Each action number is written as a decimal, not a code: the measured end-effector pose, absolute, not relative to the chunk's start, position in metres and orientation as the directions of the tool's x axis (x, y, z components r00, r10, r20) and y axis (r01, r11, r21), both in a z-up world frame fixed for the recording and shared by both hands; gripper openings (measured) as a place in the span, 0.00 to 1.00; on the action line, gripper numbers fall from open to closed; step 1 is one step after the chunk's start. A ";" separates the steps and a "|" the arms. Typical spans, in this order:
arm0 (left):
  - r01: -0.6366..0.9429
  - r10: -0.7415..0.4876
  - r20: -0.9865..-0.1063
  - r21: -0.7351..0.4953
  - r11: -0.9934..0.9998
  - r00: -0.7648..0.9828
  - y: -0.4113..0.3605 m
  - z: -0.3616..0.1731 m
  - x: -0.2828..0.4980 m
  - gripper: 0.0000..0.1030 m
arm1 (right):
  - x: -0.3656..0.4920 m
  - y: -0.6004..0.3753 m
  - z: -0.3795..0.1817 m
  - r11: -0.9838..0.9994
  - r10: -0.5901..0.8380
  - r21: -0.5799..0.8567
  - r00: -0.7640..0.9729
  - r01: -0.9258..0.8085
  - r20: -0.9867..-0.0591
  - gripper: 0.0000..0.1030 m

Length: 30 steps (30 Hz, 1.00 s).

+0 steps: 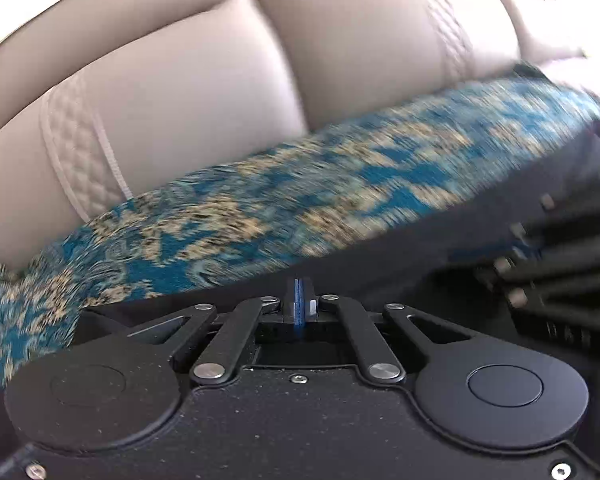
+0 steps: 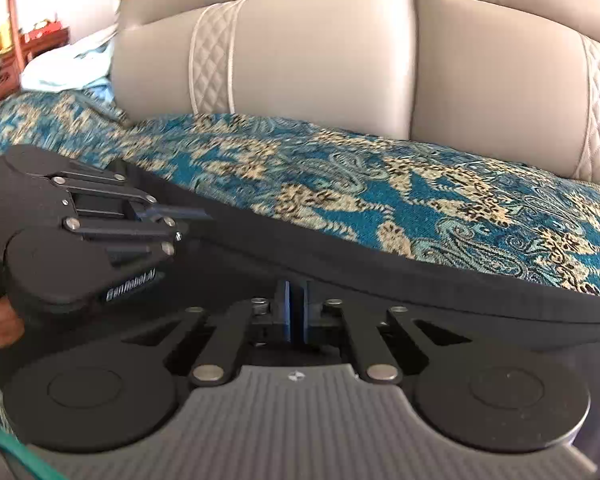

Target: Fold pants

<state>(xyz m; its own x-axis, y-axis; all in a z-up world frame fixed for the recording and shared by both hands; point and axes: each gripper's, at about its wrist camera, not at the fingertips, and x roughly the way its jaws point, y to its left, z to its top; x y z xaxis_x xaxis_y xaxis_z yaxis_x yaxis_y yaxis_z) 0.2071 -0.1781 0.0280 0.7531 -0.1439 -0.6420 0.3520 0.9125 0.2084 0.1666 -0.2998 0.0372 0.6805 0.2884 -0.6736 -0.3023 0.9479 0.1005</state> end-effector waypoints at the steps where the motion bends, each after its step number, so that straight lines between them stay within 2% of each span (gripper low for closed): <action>1: 0.326 -0.138 -0.644 0.182 0.928 0.753 -0.174 0.032 0.214 0.02 | 0.169 -0.299 0.038 0.952 0.280 0.102 0.686 -0.289 -0.672 0.06; 9: 0.124 -0.045 -0.599 0.091 0.988 0.800 -0.122 0.067 0.223 0.09 | 0.203 -0.297 0.045 0.971 0.237 0.166 0.728 -0.169 -0.643 0.05; 16: 0.091 0.022 -0.625 0.149 0.985 0.780 -0.077 0.052 0.197 0.16 | 0.227 -0.292 0.041 0.978 0.190 0.195 0.737 -0.080 -0.649 0.08; 17: 0.079 0.042 -0.631 0.162 0.984 0.775 -0.073 0.047 0.196 0.16 | 0.229 -0.291 0.039 0.979 0.181 0.195 0.727 -0.066 -0.662 0.11; 18: 0.065 0.058 -0.635 0.168 0.984 0.770 -0.070 0.043 0.196 0.17 | 0.231 -0.291 0.037 0.979 0.177 0.198 0.719 -0.056 -0.672 0.18; 19: 0.054 0.068 -0.639 0.169 0.984 0.766 -0.066 0.038 0.197 0.19 | 0.232 -0.290 0.036 0.979 0.175 0.199 0.714 -0.050 -0.678 0.36; 21: 0.023 0.091 -0.642 0.167 0.986 0.761 -0.060 0.031 0.199 0.23 | 0.230 -0.291 0.036 0.979 0.167 0.201 0.716 -0.037 -0.678 0.60; 22: 0.006 0.104 -0.641 0.166 0.986 0.760 -0.057 0.027 0.201 0.25 | 0.228 -0.293 0.036 0.977 0.171 0.210 0.721 -0.037 -0.671 0.65; 25: -0.040 0.147 -0.637 0.179 0.983 0.757 -0.052 0.017 0.208 0.35 | 0.217 -0.302 0.041 0.970 0.189 0.238 0.748 -0.043 -0.636 0.67; 30: -0.074 0.172 -0.608 0.184 0.980 0.775 -0.047 0.009 0.217 0.36 | 0.190 -0.331 0.049 0.964 0.192 0.264 0.781 -0.036 -0.594 0.67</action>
<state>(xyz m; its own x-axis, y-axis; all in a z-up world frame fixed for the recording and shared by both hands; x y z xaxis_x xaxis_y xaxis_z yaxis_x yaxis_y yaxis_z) 0.2175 -0.0466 0.0091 0.7753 0.1724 -0.6076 -0.0735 0.9801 0.1842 0.1905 -0.3309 0.0493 0.7812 0.1921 -0.5940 -0.0360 0.9638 0.2643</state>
